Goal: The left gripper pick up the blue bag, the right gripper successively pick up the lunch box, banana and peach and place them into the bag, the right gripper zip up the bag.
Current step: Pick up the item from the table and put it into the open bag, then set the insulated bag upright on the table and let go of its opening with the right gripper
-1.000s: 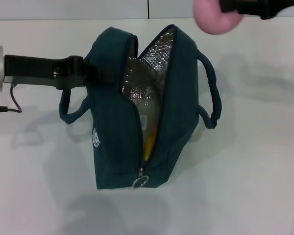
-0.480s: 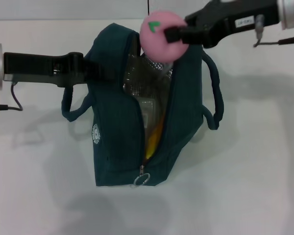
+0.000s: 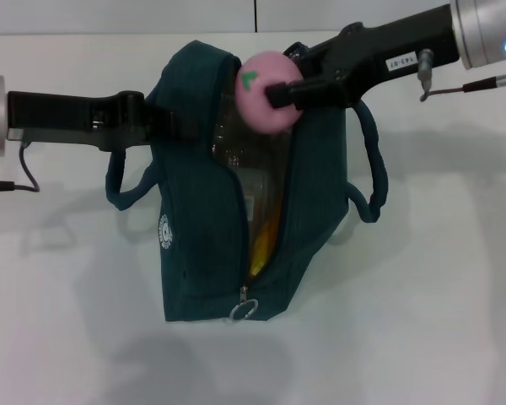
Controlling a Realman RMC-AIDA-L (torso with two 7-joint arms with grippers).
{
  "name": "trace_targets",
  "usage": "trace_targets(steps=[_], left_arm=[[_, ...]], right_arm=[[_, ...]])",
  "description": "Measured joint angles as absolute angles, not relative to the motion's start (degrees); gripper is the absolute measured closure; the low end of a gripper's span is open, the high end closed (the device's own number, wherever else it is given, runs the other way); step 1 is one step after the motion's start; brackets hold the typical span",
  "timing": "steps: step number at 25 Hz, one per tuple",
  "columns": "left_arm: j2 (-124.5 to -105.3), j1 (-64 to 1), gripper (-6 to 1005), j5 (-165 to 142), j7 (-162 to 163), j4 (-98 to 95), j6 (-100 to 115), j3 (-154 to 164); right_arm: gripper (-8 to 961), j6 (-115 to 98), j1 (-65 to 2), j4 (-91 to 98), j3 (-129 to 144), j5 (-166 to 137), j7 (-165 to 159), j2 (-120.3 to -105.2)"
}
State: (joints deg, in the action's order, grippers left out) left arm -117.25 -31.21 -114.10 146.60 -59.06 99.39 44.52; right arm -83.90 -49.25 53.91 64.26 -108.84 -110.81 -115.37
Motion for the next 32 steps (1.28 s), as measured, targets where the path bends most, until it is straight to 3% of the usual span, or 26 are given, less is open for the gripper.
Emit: trace_targets(steps=[10,15,25,32], left_arm=[[-117.34,-31.11,953,-114.17,146.34,-59.06,99.40,44.71],[-117.41,-31.02,953,-114.23,146.09,-59.06,99.39,44.67],[-117.36,-30.33,953,-114.26,145.99,-58.95,99.13,44.47],[-116.78,-30.47,953,-114.26,144.79,-57.93,97.91,44.47]], right_arm=[[329,-83.84,-49.53,53.99,64.33,-108.37,-110.01,-115.40],[298,-83.90,-50.11,55.17,64.26,-109.80,-110.58,-115.03],[270,-85.36,-45.20,63.08,63.12,-117.57,-113.35,-112.41],[275,-84.26,-40.98,63.71,63.10,-119.43,-108.50,-112.92]])
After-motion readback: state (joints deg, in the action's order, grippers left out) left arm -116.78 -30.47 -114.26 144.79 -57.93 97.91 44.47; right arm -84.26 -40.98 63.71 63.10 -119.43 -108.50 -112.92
